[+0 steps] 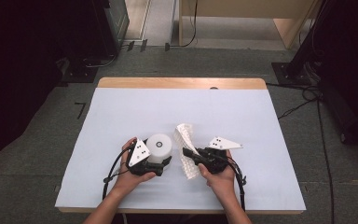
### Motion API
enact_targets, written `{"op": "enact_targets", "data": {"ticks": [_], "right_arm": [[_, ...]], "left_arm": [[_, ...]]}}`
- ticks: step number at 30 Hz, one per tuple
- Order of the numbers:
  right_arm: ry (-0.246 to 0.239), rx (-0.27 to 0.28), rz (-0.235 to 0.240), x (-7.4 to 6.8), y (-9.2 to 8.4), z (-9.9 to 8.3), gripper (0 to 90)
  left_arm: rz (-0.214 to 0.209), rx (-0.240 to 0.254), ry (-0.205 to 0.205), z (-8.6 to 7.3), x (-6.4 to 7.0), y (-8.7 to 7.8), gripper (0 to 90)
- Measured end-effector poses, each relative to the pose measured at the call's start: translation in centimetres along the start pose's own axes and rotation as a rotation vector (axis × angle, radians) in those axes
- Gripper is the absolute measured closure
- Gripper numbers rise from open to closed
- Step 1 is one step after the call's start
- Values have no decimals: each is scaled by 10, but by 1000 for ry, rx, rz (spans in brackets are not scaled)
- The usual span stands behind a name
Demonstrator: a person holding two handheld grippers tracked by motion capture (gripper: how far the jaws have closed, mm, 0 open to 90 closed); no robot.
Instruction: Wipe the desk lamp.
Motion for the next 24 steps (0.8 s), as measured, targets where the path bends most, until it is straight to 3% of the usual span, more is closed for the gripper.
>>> {"op": "enact_targets", "data": {"ticks": [3,9,14,17,19,22,24], "right_arm": [[-5,1,2,0,0,0,797],[-2,1,-3,3,4,0,797],[-8,-10,-4,2,9,-2,797],[-12,-19,-1,1,11,-4,796],[-14,-25,-1,0,12,-6,796],[-21,-38,-1,-2,13,-8,796],[-22,-39,0,-2,14,-9,796]], "left_arm": [[19,4,-10,-1,-1,-3,68],[60,21,-71,-1,1,-11,19],[161,13,-129,-3,10,-7,16],[216,-35,-149,-7,14,3,16],[241,-30,-152,-7,13,3,60],[197,-24,-156,-7,11,1,87],[125,6,-178,-4,6,-4,87]]}}
Point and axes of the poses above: each handheld gripper's, and its own axes: y roughly forward along the jaws, z roughly out of its top, x roughly to its right, the point moved 6 cm from there along y, roughly forward along the jaws, and after that the axes turned 6 degrees about -z, right-handed, at the moved point
